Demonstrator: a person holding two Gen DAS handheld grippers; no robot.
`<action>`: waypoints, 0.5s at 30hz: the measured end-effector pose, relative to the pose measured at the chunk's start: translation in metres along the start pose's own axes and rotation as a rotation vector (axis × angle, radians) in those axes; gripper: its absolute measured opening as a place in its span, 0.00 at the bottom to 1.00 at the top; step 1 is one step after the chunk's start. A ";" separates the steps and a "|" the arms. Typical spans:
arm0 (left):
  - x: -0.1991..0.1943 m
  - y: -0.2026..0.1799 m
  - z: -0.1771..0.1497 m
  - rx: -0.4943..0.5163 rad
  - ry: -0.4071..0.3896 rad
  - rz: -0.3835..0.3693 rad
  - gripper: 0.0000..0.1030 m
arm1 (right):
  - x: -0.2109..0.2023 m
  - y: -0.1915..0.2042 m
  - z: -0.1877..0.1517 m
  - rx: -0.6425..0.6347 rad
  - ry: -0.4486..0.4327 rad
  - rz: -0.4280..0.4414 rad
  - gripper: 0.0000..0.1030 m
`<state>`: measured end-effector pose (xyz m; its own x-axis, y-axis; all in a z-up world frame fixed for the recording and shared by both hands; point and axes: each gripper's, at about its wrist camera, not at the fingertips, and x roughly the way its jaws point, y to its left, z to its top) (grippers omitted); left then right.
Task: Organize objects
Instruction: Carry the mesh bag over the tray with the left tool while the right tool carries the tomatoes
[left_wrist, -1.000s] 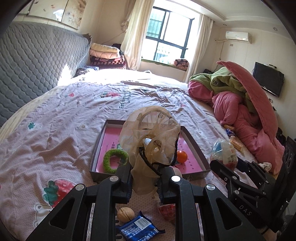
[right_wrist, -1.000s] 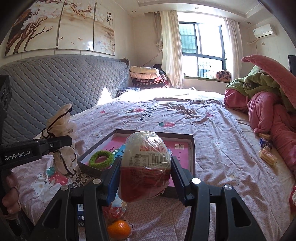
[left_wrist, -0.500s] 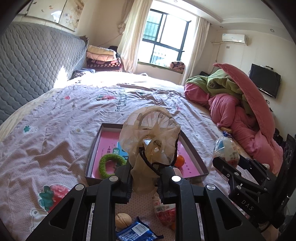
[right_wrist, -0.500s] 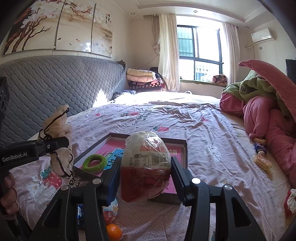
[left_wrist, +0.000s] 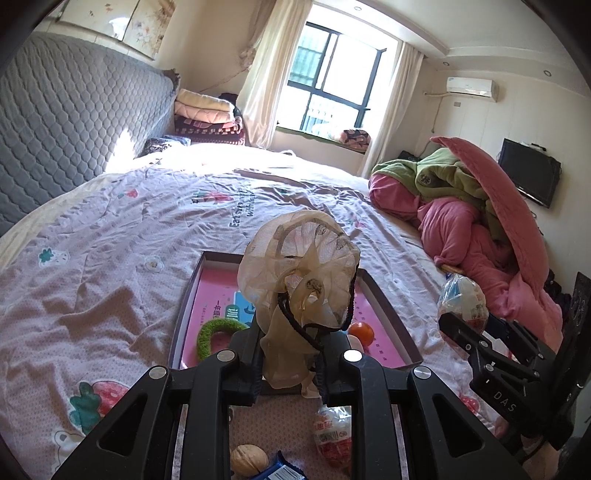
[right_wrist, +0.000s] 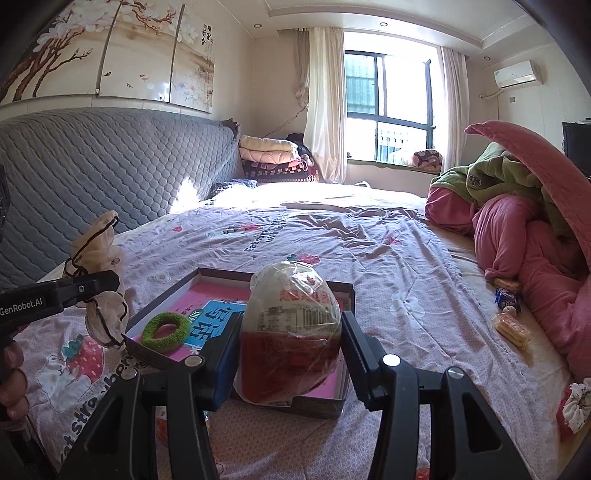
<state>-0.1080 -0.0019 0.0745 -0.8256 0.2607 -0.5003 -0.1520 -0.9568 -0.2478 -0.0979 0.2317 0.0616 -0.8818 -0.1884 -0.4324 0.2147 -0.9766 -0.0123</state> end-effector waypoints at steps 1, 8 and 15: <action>0.001 0.000 0.002 0.002 -0.004 0.000 0.22 | 0.001 0.001 0.002 -0.003 -0.006 -0.003 0.50; 0.002 0.002 0.019 0.011 -0.038 0.015 0.22 | 0.004 0.005 0.016 -0.030 -0.044 0.002 0.50; 0.009 0.008 0.035 -0.005 -0.050 0.021 0.22 | 0.017 0.005 0.025 -0.056 -0.045 -0.009 0.50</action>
<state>-0.1356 -0.0117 0.0966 -0.8545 0.2340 -0.4638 -0.1318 -0.9612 -0.2423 -0.1220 0.2214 0.0769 -0.9016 -0.1853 -0.3908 0.2286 -0.9712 -0.0669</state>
